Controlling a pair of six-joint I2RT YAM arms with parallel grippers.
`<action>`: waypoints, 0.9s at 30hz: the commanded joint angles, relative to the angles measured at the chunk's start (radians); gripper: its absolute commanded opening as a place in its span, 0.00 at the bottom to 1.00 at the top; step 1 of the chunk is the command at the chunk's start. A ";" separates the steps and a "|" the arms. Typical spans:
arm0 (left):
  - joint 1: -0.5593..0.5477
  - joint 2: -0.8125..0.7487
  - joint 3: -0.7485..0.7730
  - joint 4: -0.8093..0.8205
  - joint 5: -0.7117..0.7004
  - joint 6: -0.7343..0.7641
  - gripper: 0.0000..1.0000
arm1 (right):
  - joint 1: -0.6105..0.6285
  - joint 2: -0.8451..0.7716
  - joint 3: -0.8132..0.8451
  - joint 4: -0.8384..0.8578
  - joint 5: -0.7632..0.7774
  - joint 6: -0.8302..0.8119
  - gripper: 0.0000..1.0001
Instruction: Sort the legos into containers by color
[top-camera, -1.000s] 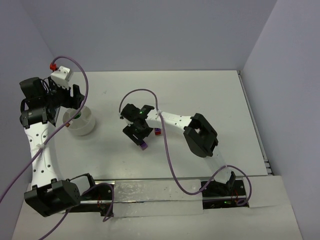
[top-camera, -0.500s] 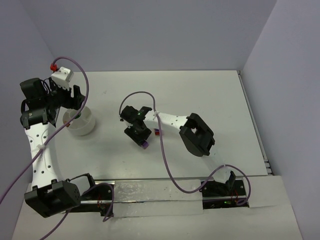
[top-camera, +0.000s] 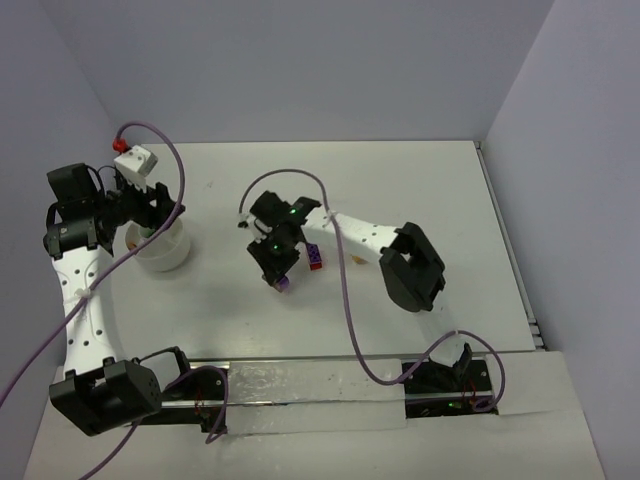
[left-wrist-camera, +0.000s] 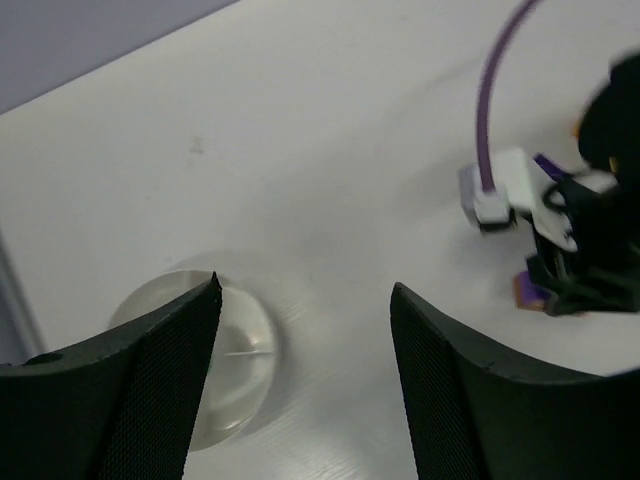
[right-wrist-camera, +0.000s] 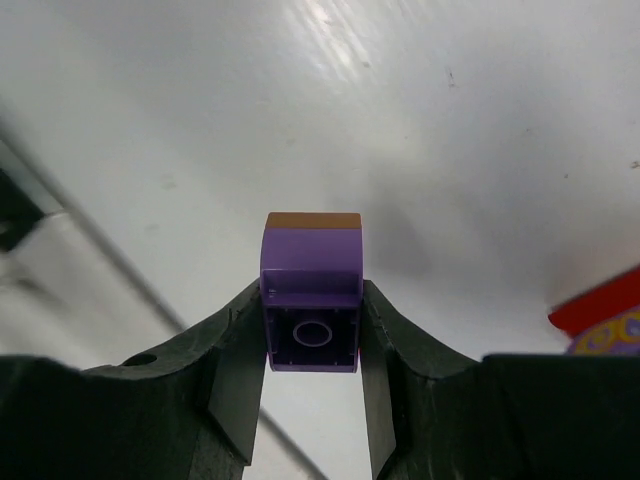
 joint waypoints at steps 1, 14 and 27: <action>-0.023 -0.003 -0.021 -0.241 0.312 0.158 0.77 | -0.175 -0.225 -0.040 0.162 -0.424 0.013 0.00; -0.254 -0.089 -0.168 0.040 0.517 -0.255 0.81 | -0.246 -0.421 -0.257 0.706 -0.908 0.355 0.00; -0.327 -0.122 -0.295 0.473 0.560 -0.728 0.81 | -0.225 -0.437 -0.330 0.901 -0.968 0.506 0.00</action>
